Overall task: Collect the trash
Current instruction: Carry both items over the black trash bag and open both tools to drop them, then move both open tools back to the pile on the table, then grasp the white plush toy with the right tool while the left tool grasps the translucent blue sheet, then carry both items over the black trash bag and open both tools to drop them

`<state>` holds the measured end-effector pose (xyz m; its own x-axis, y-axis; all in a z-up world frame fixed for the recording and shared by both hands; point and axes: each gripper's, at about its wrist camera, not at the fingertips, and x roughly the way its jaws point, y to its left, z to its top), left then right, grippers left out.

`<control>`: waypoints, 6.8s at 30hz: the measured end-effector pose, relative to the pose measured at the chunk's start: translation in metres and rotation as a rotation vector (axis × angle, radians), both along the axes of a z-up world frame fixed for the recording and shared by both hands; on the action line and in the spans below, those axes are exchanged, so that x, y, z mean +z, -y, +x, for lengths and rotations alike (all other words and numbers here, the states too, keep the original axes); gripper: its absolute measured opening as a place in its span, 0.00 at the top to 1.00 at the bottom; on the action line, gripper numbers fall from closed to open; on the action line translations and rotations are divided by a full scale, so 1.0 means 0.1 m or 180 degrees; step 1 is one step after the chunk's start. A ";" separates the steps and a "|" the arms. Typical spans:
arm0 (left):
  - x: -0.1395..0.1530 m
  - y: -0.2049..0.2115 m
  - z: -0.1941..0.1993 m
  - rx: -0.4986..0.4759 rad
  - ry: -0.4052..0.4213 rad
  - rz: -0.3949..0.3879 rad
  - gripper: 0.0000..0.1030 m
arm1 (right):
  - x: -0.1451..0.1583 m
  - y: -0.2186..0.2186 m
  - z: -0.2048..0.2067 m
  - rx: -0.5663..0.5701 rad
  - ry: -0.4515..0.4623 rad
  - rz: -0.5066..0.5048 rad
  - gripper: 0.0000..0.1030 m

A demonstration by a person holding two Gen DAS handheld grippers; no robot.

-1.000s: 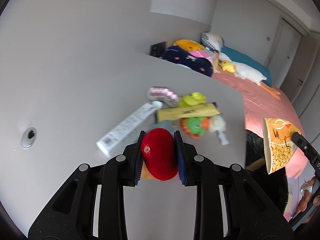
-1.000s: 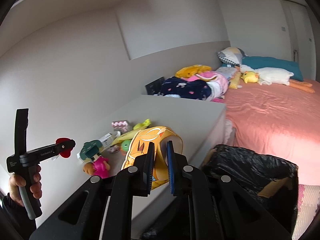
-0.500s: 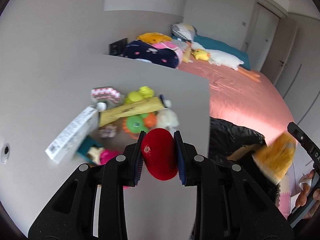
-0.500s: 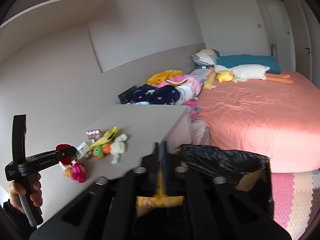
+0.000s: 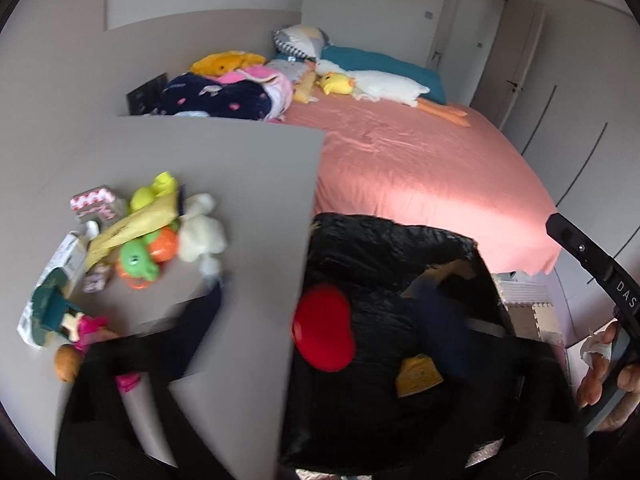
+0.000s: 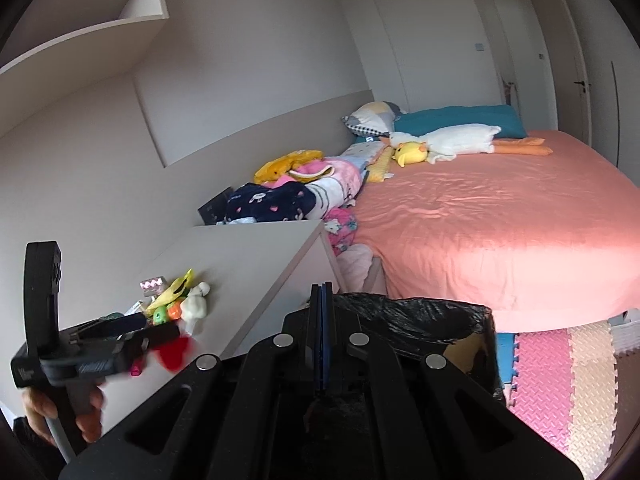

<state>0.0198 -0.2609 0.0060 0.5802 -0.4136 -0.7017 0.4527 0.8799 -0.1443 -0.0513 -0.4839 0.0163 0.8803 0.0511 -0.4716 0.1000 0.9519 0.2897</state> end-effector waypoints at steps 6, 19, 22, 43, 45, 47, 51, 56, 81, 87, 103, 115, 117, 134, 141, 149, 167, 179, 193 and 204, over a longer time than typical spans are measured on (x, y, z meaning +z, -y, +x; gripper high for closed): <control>-0.07 0.20 -0.01 -0.0176 -0.0073 0.0057 0.05 | -0.04 0.10 -0.01 -0.0071 -0.0031 0.0016 0.99; -0.03 0.09 -0.03 -0.0102 -0.0072 0.0000 0.05 | -0.06 0.08 0.02 -0.0052 -0.0052 0.0018 0.99; -0.03 0.05 -0.04 -0.0084 -0.0072 -0.0002 0.05 | -0.06 0.04 0.04 -0.0025 -0.0070 0.0018 0.99; -0.01 -0.71 -0.02 0.0445 0.0016 0.0072 0.05 | -0.18 -0.51 0.34 0.0272 -0.0204 0.0074 0.35; 0.00 -0.80 -0.02 0.0499 0.0045 0.0091 0.05 | -0.19 -0.58 0.38 0.0324 -0.0223 0.0078 0.35; 0.00 -0.90 -0.01 0.0561 0.0053 0.0091 0.05 | -0.21 -0.65 0.42 0.0376 -0.0242 0.0069 0.35; -0.01 -1.07 0.01 0.0668 0.0051 0.0108 0.05 | -0.23 -0.77 0.49 0.0449 -0.0273 0.0061 0.35; -0.04 -1.27 0.06 0.0785 0.0050 0.0104 0.05 | -0.27 -0.91 0.60 0.0522 -0.0330 0.0050 0.33; -0.44 -1.94 0.43 0.1009 -0.0149 0.0361 0.27 | -0.56 -1.75 1.31 0.0999 -0.0644 0.0008 0.30; -0.55 -2.04 0.51 0.0988 -0.0230 0.0369 0.33 | -0.64 -1.85 1.48 0.1064 -0.0727 0.0027 0.30; -0.64 -2.12 0.60 0.0875 -0.0234 0.0334 0.43 | -0.88 -2.13 2.06 0.1065 -0.1082 -0.0188 0.36; -0.67 -2.18 0.64 0.0780 -0.0208 0.0251 0.38 | -0.93 -2.26 2.12 0.1075 -0.1078 -0.0485 0.72; -0.69 -2.17 0.65 0.0779 -0.0234 0.0283 0.36 | -0.91 -2.25 2.08 0.1069 -0.1047 -0.0459 0.73; -0.55 -2.21 0.55 0.0961 -0.0097 0.0177 0.47 | -0.70 -2.11 1.82 0.1128 -0.0877 -0.0271 0.80; -0.32 -2.32 0.36 0.1177 0.0041 -0.0057 0.53 | -0.54 -1.99 1.65 0.1110 -0.0761 -0.0181 0.81; -0.10 -2.18 0.18 0.1120 0.0157 -0.0088 0.54 | -0.33 -1.82 1.40 0.1043 -0.0592 -0.0123 0.81; 0.13 -1.35 0.06 0.0683 0.0290 -0.0043 0.54 | -0.07 -1.16 0.90 0.0745 -0.0394 -0.0066 0.81; 0.10 -0.77 0.07 0.0334 0.0238 -0.0052 0.54 | -0.04 -0.72 0.65 0.0473 -0.0361 -0.0072 0.81; 0.06 -0.23 0.05 -0.0014 0.0183 -0.0021 0.54 | -0.03 -0.29 0.45 0.0195 -0.0341 -0.0061 0.81; 0.00 0.18 0.03 -0.0320 0.0090 0.0003 0.54 | -0.06 0.04 0.33 -0.0032 -0.0400 -0.0042 0.80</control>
<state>0.0223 -0.2791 0.0062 0.5554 -0.4701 -0.6860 0.5428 0.8299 -0.1293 -0.0182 -0.4880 0.0100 0.8146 0.0356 -0.5789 0.1442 0.9544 0.2616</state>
